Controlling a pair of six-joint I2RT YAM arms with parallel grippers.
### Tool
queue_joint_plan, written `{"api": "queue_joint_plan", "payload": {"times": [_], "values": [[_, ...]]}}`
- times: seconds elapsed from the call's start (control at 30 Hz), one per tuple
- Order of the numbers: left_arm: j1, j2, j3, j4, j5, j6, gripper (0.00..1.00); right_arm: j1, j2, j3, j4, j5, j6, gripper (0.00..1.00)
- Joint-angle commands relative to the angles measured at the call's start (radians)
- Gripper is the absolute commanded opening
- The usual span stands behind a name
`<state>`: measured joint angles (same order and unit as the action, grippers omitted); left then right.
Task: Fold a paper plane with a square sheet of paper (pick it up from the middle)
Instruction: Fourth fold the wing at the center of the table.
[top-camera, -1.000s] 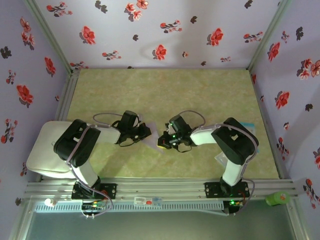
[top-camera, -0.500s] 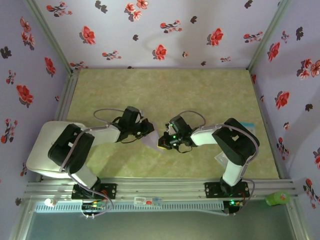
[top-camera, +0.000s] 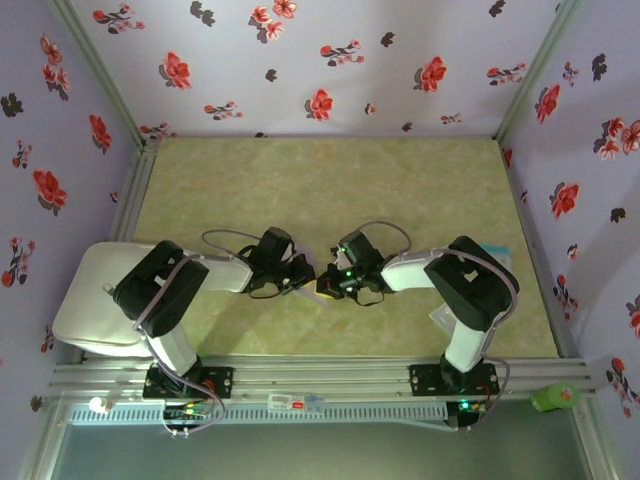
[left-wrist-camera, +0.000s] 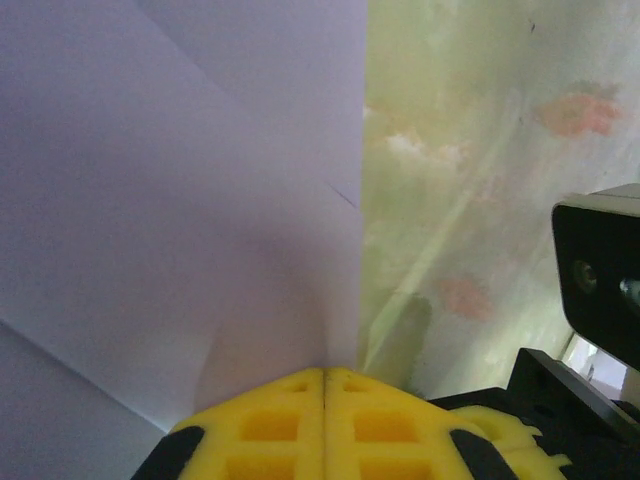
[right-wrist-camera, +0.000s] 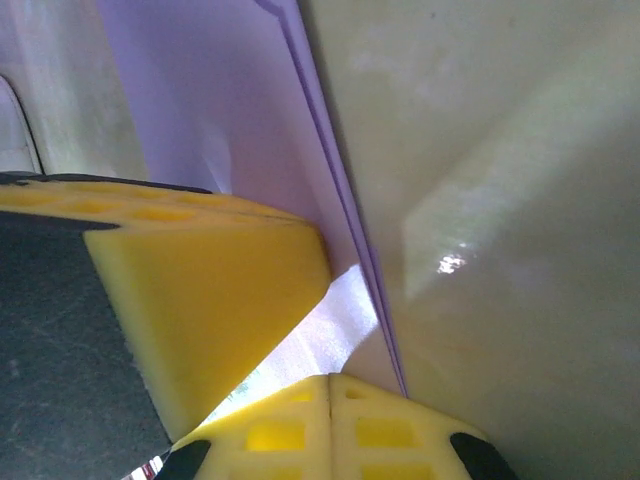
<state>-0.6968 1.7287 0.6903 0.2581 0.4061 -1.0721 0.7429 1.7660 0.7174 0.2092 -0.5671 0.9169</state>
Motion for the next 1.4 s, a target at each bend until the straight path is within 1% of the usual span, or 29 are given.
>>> {"api": "queue_joint_plan", "payload": {"times": [0.0, 0.23, 0.57, 0.7, 0.83, 1.0, 1.13, 1.27, 1.37], "values": [[0.015, 0.018, -0.033, -0.026, -0.061, 0.011, 0.06, -0.005, 0.023, -0.036, -0.149, 0.079, -0.017, 0.00], [0.129, 0.035, -0.020, -0.069, -0.046, 0.085, 0.07, -0.005, 0.025, -0.047, -0.154, 0.080, -0.016, 0.00], [0.285, 0.091, 0.093, -0.236, -0.043, 0.187, 0.08, -0.005, 0.026, -0.047, -0.154, 0.067, -0.019, 0.00], [0.331, 0.101, 0.144, -0.297, -0.015, 0.238, 0.08, -0.005, 0.029, -0.041, -0.156, 0.061, -0.024, 0.00], [0.362, 0.105, 0.183, -0.347, -0.010, 0.272, 0.08, -0.006, 0.030, -0.049, -0.142, 0.064, -0.015, 0.01], [0.361, 0.043, 0.228, -0.379, 0.040, 0.288, 0.10, -0.005, 0.028, -0.049, -0.121, 0.058, -0.004, 0.01], [0.329, -0.044, 0.251, -0.400, 0.040, 0.279, 0.13, -0.005, 0.024, -0.044, -0.128, 0.058, -0.007, 0.01], [0.258, -0.101, 0.261, -0.410, 0.006, 0.255, 0.14, -0.006, 0.018, -0.035, -0.142, 0.063, -0.010, 0.01], [0.179, -0.107, 0.252, -0.392, -0.032, 0.217, 0.14, -0.005, 0.012, -0.030, -0.150, 0.066, -0.011, 0.02]]}}
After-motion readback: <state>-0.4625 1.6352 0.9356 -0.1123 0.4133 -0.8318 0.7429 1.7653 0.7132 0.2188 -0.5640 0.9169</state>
